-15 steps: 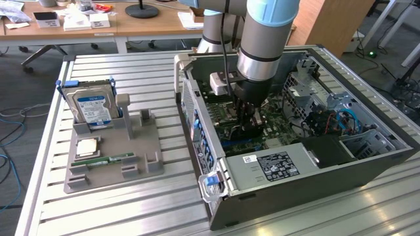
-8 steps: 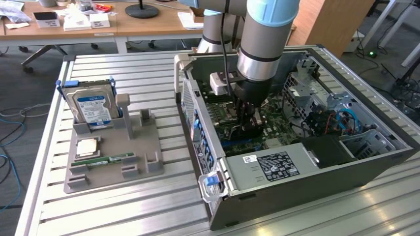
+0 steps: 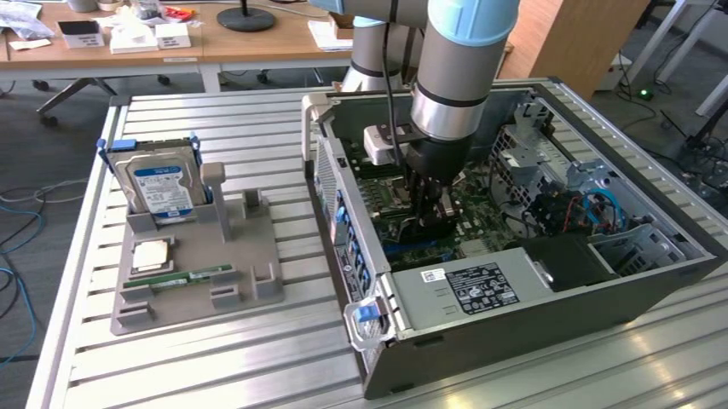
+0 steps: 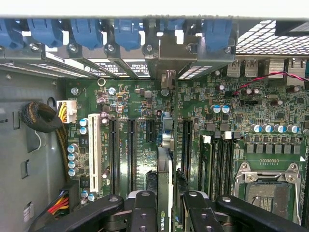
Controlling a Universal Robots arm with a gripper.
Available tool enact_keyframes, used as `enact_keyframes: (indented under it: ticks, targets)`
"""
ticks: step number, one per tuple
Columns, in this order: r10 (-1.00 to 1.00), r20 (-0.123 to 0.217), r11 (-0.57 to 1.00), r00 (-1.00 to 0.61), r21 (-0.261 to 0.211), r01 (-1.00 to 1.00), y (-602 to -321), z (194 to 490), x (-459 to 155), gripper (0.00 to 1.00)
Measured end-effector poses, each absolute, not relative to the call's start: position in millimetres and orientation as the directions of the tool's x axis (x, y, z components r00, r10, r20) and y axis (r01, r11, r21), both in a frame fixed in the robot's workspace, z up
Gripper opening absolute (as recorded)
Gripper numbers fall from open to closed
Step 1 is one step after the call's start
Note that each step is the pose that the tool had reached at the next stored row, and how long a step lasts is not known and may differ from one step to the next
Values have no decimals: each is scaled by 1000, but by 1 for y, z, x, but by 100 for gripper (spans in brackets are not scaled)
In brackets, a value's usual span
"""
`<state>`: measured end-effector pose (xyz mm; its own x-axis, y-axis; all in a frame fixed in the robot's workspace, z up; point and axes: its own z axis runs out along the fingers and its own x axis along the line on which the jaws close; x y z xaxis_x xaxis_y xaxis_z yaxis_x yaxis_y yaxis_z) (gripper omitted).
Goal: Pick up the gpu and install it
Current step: 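Insert the gpu into the slot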
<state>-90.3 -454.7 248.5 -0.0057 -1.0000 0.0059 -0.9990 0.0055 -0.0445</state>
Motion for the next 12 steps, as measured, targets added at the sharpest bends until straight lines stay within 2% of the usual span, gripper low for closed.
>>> enact_keyframes:
  ticks: [12]
  targets:
    - [-1000, 6, 5, -6, -45, -999, -455, 248, -90, 25]
